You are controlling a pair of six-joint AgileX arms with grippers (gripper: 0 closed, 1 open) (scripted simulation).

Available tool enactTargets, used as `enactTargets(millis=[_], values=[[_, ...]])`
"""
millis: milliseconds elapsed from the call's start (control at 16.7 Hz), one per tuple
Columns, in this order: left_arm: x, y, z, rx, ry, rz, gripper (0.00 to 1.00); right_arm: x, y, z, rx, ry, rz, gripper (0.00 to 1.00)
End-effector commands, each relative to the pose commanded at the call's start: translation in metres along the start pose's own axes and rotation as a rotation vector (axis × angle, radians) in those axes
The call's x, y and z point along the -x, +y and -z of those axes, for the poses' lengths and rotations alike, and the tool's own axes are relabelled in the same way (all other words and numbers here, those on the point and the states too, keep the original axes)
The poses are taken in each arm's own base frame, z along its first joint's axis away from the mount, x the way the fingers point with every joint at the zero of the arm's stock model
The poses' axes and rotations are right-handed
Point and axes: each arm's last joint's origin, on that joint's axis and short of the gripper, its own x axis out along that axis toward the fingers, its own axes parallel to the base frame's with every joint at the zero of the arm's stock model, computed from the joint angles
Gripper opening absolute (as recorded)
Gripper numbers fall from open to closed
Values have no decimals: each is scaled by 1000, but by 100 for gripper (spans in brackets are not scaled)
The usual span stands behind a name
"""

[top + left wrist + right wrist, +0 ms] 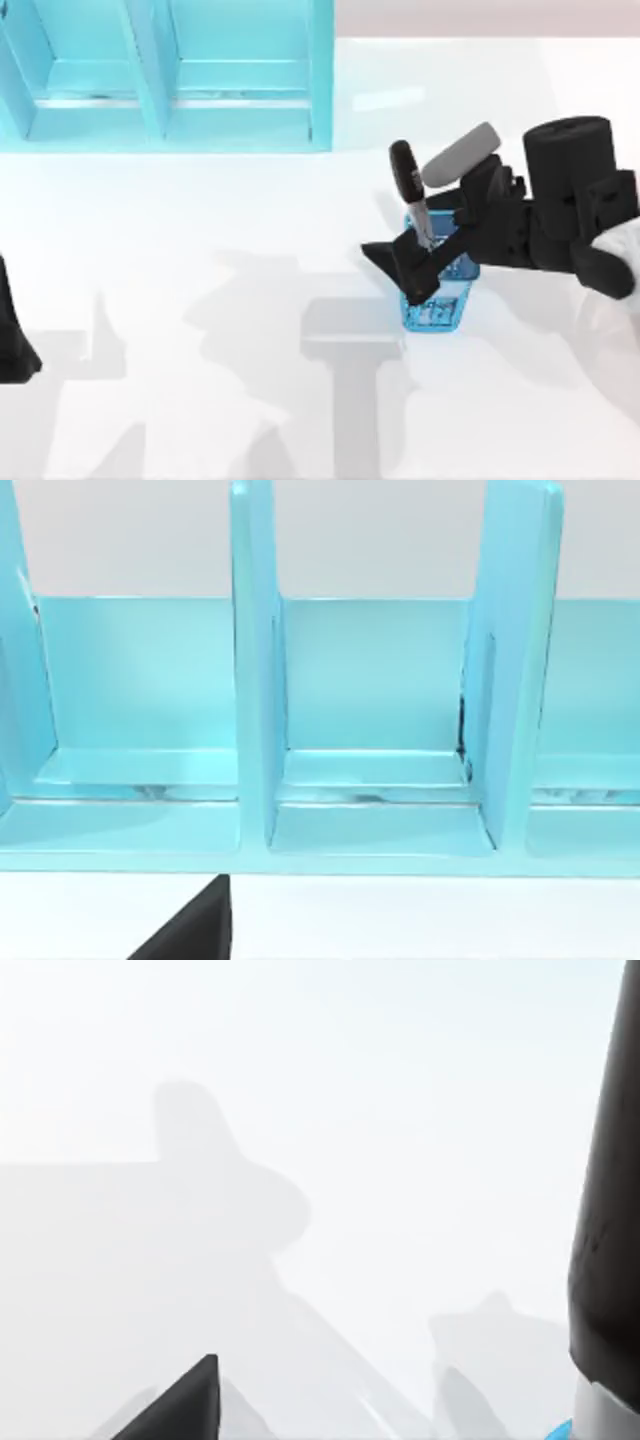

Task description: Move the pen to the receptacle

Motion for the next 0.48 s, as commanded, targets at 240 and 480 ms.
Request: enactTargets(millis=[240, 480], values=[[0, 0, 0, 0, 0, 0, 100, 0, 0, 0, 0, 0, 0, 77], [0, 0, 0, 0, 0, 0, 100, 0, 0, 0, 0, 0, 0, 47]])
